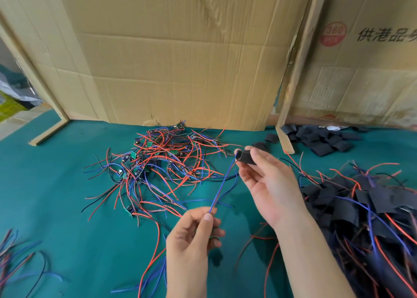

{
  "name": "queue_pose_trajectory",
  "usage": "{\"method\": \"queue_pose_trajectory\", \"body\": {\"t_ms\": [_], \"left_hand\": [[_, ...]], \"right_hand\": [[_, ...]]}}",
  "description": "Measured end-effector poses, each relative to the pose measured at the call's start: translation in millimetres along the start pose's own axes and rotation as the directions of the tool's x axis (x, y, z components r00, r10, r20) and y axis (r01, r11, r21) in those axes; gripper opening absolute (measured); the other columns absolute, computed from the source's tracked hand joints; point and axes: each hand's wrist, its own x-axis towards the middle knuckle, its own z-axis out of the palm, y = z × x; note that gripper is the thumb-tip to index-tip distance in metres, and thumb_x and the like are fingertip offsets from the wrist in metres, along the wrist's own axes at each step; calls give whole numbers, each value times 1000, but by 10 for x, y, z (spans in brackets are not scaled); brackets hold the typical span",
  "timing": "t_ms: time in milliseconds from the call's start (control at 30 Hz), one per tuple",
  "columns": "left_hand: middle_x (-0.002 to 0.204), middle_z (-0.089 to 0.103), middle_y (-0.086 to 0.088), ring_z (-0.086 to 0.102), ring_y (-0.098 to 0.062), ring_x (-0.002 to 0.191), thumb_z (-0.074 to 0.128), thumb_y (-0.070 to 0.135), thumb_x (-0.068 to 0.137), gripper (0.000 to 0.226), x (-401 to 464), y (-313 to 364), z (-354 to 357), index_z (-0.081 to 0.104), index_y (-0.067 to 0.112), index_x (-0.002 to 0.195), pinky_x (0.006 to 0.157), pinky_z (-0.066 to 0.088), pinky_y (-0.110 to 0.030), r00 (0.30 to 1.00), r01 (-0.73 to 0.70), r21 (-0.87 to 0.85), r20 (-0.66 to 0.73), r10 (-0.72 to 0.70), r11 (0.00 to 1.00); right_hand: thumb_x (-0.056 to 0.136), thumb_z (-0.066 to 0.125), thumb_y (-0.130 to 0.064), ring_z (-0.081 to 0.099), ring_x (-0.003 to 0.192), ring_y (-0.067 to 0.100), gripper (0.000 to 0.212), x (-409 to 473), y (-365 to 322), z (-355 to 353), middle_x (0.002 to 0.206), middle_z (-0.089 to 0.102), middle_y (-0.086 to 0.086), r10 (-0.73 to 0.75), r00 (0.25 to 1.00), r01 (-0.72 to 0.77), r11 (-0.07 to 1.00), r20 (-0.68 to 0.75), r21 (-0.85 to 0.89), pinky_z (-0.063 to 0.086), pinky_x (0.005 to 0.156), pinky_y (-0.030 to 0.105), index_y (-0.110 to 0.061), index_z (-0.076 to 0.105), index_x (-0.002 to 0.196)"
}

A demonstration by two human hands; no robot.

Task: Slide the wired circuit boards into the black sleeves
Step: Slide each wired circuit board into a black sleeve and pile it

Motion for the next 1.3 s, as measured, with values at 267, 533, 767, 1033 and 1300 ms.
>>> {"method": "queue_pose_trajectory", "body": {"t_ms": [267, 533, 767, 1033, 1300], "left_hand": [[64, 65, -8, 55, -16, 49, 66, 0, 92, 26, 22, -39, -29, 77, 17, 78, 41, 39, -21, 1000, -6, 69, -5, 6, 998], [79, 72, -12, 64, -15, 61, 53, -9, 96, 19, 165, 187, 42, 64, 6, 100, 41, 41, -20, 997, -71, 106, 19, 69, 992], [109, 70, -14, 75, -23, 92, 34, -20, 91, 43, 331, 436, 109, 56, 9, 114, 78, 58, -29, 982, -32, 97, 186, 14, 995], [113, 69, -7, 71, -21, 106, 60, -14, 91, 40, 366, 432, 34, 58, 19, 114, 93, 55, -34, 969, -196, 235, 196, 151, 952], [86, 73, -17, 75, -25, 81, 76, 12, 77, 15, 378, 424, 15, 75, 5, 90, 70, 58, -24, 997, -64, -32, 45, 66, 997]], "right_hand": [[97, 61, -8, 69, 76, 18, 12, 7, -58, -78, 105, 77, 18, 14, 993, 3, 988, 113, -153, 56, 63, 23, -8, 69, 106], [71, 84, -12, 68, 71, 13, 64, -36, 24, -17, 108, 77, 19, 123, 958, -56, 966, 258, -253, 51, 61, 21, -5, 54, 127], [67, 79, 5, 75, 80, 20, 67, -36, 124, 31, 109, 77, 17, 115, 955, -60, 977, 272, -204, 57, 67, 25, -4, 53, 128], [71, 76, 0, 76, 93, 23, 66, -50, 46, -22, 110, 77, 18, 66, 951, 15, 965, 301, -261, 58, 75, 24, -7, 51, 132], [77, 72, 10, 73, 107, 28, 64, -36, 20, -83, 120, 74, 15, -11, 921, 140, 942, 389, -305, 56, 87, 27, -11, 51, 133]]}}
